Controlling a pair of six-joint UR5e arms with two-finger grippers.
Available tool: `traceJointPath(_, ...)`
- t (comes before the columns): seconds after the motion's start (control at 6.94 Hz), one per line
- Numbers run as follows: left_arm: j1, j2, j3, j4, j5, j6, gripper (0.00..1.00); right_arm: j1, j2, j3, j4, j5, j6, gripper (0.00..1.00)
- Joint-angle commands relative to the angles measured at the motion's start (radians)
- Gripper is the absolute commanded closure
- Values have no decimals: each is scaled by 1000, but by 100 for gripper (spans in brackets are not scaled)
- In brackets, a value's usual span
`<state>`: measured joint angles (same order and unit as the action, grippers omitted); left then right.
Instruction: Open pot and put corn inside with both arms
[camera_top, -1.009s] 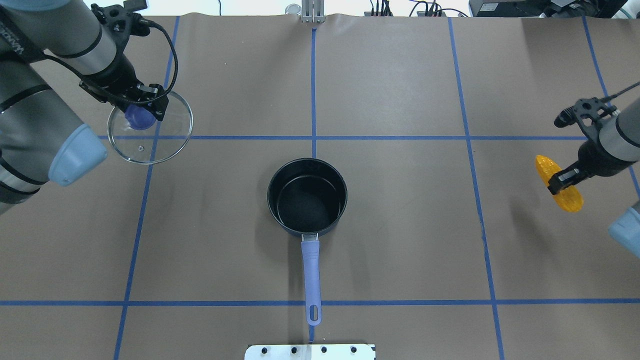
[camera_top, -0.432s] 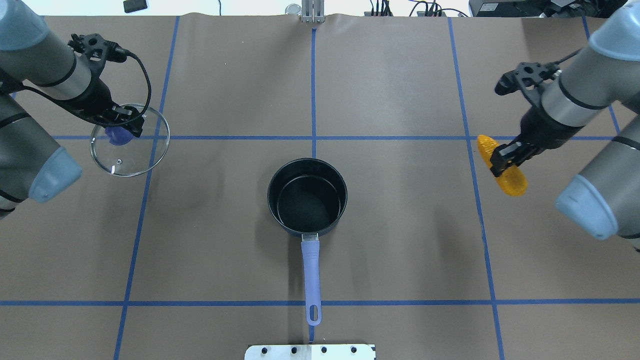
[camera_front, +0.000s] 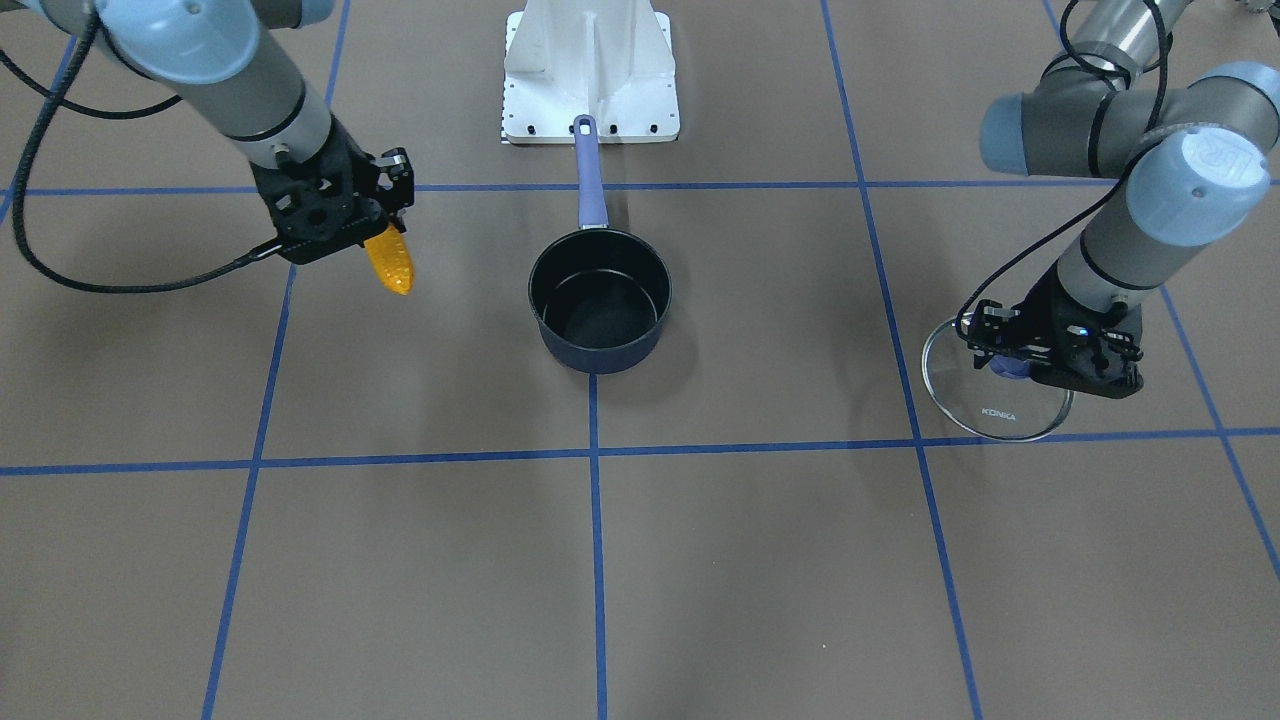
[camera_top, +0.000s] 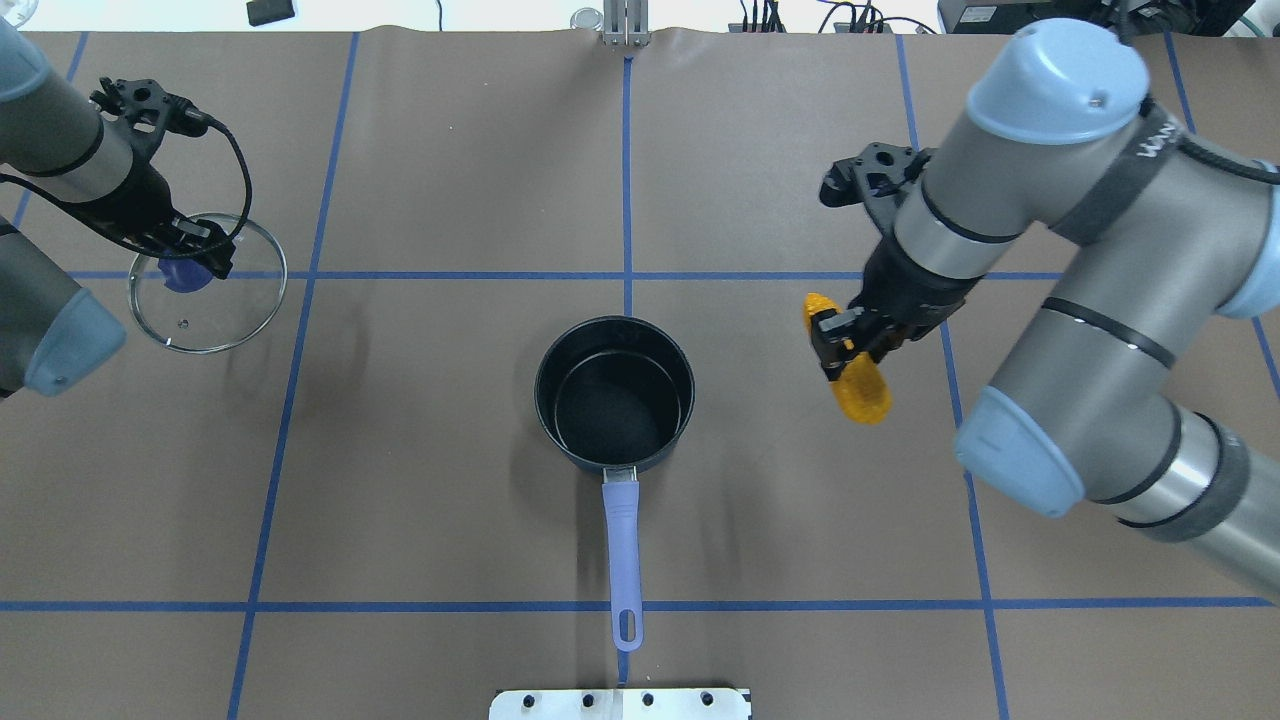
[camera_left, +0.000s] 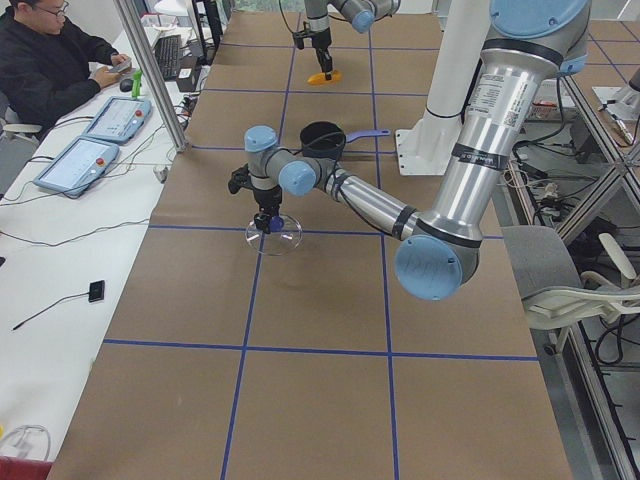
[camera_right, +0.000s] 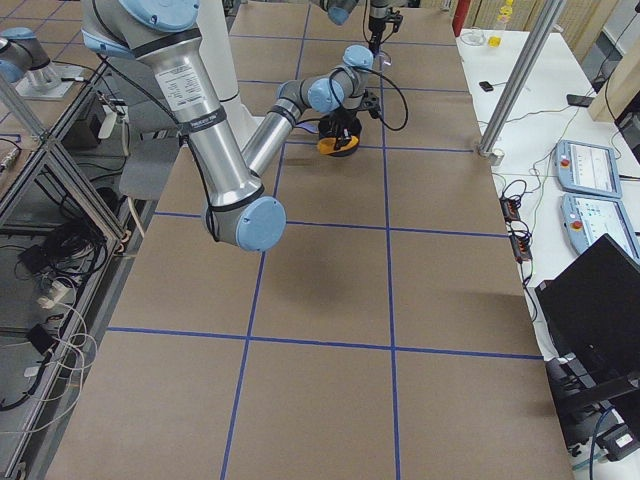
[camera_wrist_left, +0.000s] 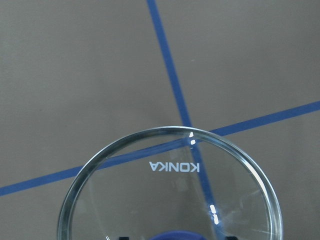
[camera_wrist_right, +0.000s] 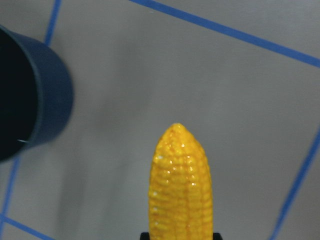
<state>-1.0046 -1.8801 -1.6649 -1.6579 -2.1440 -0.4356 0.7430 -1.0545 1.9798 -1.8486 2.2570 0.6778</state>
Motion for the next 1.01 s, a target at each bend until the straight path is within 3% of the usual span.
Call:
traceJointPath(0.0, -5, 4, 89, -69, -34, 17, 47, -40, 112, -44, 5, -2, 142, 72)
traceJointPath(0.14, -3, 4, 120, -104, -104, 12, 47, -60, 123, -65, 82, -10, 217, 72)
traceJointPath(0.29, 0, 1, 123, -106, -108, 6, 47, -83, 125, -106, 204, -39, 309, 72)
traceJointPath(0.86, 4, 1, 148, -106, -109, 3, 46, -111, 134, -122, 244, -57, 390, 72)
